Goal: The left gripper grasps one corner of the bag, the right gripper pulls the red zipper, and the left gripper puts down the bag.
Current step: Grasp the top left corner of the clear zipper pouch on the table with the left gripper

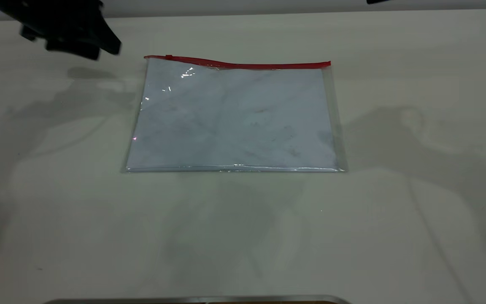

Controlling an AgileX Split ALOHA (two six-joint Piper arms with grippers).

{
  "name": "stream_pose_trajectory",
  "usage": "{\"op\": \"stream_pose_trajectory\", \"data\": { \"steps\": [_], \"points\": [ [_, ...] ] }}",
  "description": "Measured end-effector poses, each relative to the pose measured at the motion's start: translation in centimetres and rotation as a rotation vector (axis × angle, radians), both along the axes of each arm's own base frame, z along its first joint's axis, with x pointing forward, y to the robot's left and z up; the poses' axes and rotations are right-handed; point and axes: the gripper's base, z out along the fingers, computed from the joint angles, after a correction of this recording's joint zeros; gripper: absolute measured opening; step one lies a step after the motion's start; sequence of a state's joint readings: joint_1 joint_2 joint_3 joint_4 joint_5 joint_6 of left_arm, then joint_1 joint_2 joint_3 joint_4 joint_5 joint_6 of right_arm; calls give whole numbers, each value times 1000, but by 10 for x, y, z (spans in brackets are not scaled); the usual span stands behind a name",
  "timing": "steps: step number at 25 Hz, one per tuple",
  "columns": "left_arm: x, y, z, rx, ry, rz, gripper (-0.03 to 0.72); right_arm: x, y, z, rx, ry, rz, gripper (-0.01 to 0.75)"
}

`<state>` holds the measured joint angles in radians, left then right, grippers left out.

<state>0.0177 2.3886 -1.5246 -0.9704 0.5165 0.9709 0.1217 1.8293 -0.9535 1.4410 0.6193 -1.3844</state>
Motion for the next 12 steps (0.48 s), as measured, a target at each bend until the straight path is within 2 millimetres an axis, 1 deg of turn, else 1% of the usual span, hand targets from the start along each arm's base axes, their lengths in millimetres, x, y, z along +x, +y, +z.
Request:
{"op": "stream_pose_trajectory", "data": {
  "steps": [3, 5, 8, 12],
  "points": [
    [14, -5, -22, -37, 9, -18, 505, 0, 0, -1, 1, 3, -1, 415],
    [20, -9, -37, -50, 14, -33, 505, 0, 0, -1, 4, 3, 1, 415],
    [27, -15, -52, -75, 4, -42, 505, 0, 1, -1, 7, 4, 4, 415],
    [31, -27, -63, -138, -17, -88, 505, -1, 2, 0, 24, 8, 21, 415]
  ]
}}
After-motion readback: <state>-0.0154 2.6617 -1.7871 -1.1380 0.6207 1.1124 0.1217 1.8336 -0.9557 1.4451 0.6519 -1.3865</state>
